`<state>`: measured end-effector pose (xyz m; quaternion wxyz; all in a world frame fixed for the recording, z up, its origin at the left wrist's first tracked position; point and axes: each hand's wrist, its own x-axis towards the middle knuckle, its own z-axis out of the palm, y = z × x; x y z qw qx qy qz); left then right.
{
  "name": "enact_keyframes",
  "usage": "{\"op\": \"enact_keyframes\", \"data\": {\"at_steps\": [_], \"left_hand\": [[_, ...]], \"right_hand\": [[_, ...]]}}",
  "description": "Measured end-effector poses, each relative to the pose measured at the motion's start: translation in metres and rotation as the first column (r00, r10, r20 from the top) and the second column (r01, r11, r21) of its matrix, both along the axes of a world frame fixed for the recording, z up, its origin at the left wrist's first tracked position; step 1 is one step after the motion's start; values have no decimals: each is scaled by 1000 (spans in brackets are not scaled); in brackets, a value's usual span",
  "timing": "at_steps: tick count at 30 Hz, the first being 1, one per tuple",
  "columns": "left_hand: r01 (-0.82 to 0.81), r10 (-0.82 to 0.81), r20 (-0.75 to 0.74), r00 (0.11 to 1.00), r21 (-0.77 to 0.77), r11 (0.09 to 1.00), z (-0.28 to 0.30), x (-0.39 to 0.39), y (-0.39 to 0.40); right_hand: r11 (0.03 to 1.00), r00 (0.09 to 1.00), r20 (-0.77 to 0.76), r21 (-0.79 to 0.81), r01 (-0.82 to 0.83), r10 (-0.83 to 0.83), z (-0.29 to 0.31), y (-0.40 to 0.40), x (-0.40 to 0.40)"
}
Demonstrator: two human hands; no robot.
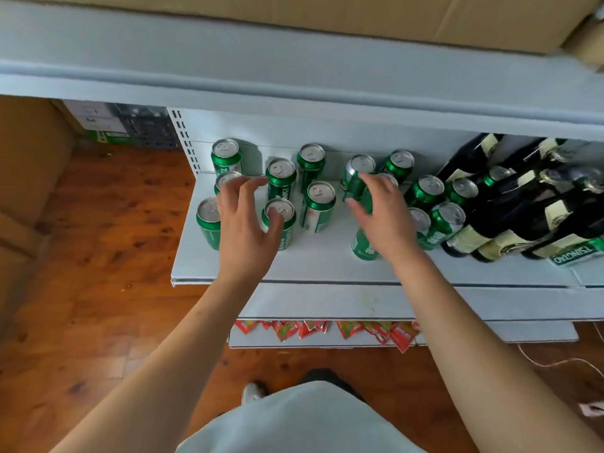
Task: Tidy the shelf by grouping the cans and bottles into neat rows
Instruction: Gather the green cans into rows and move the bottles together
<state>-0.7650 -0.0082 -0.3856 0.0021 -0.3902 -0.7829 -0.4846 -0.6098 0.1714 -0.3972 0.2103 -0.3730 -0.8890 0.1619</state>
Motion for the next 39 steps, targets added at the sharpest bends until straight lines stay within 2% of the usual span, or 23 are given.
{"op": "enact_keyframes", "data": {"at_steps": [2,4,6,8,11,15,20,23,26,29,31,32,34,36,39], "left_hand": [[110,-114,37,993,92,990,12,10,9],[258,-266,86,960,98,961,14,24,22],[396,-395,122,910,18,918,3,39,42],[477,-461,152,874,-97,873,-17,53,63],[539,-491,240,837,-214,815,-43,77,91],[505,-437,269,858,-292,812,-56,102,121],[372,-234,422,876,-281,885,-75,112,134],[342,-165,608,776,-187,921,-81,110,132],[314,-123,769,627,-105,944,-68,107,121],[283,-171,851,496,28,959,-41,111,97],[197,-180,909,376,111,974,-23,118,79],[149,-185,934,305,145,978,-15,121,72],[113,-232,952,201,213,971,-1,127,59],[134,-277,945,172,256,957,10,130,51],[148,-250,949,194,224,963,19,136,43]], "right_hand": [[988,988,-79,71,137,-132,3,19,42],[984,984,24,26,176,-177,-1,36,74],[991,983,143,-38,125,-119,-10,43,90],[994,983,175,-94,63,-46,-18,40,95],[996,977,206,-65,60,-46,-29,43,102],[996,970,231,-28,81,-73,-30,52,104],[996,975,223,-81,32,-14,-31,53,104],[984,990,135,-170,52,-29,-31,55,107],[977,994,48,-185,102,-95,-25,54,112],[966,970,-217,-252,53,-110,-5,49,120],[862,896,-404,-505,-48,-187,17,44,127],[749,858,-458,-647,-142,-233,25,40,130],[503,787,-530,-796,-336,-314,28,32,135],[337,723,-536,-842,-420,-436,24,22,136],[175,672,-464,-874,-453,-577,26,9,136]]}}
